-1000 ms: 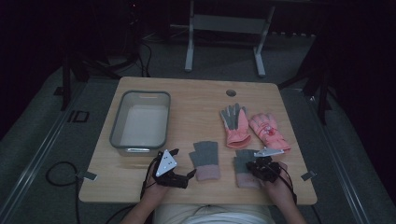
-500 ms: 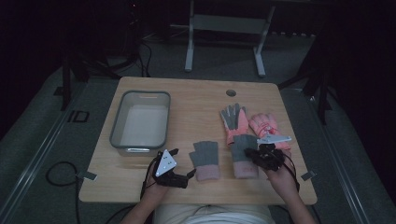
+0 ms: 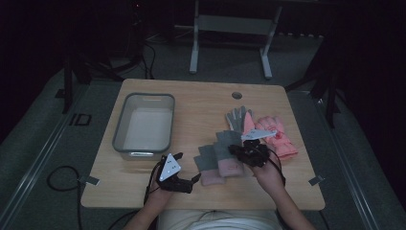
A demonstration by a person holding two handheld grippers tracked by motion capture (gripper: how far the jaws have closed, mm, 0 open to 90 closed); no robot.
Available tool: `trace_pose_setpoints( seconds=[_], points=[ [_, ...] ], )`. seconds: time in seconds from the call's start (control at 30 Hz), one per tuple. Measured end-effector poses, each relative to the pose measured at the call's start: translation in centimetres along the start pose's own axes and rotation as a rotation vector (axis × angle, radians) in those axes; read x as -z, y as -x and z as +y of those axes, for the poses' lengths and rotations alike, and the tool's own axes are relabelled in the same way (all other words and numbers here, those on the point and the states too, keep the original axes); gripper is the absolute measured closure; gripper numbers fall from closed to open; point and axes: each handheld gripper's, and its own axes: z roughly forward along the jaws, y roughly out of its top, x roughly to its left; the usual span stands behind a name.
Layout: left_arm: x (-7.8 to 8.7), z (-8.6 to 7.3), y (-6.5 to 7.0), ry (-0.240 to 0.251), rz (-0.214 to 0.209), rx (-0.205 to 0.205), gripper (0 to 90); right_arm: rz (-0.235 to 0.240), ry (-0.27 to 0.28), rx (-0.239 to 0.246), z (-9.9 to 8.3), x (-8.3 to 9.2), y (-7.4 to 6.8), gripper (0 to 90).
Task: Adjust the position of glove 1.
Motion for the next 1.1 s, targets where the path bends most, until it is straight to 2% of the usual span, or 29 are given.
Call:
trace_pose_setpoints(
  seconds=[0.23, 0.5, 0.8, 1.1],
  points=[
    [0.0, 0.0, 0.0, 0.0, 0.0, 0.003, 0.4, 0.024, -0.017, 0.008, 0.3, -2.4, -1.7, 84.8],
    [0.0, 0.0, 0.0, -0.001, -0.001, -0.002, 0.4, 0.053, -0.048, 0.012, 0.0, -4.8, -2.7, 84.8],
    [0.0, 0.0, 0.0, -0.001, -0.001, -0.003, 0.4, 0.069, -0.09, -0.006, -0.8, -6.6, -2.8, 84.7],
    [0.0, 0.0, 0.0, -0.003, -0.003, -0.003, 0.4, 0.075, -0.13, -0.017, -1.5, -7.4, -2.2, 84.0]
  ],
)
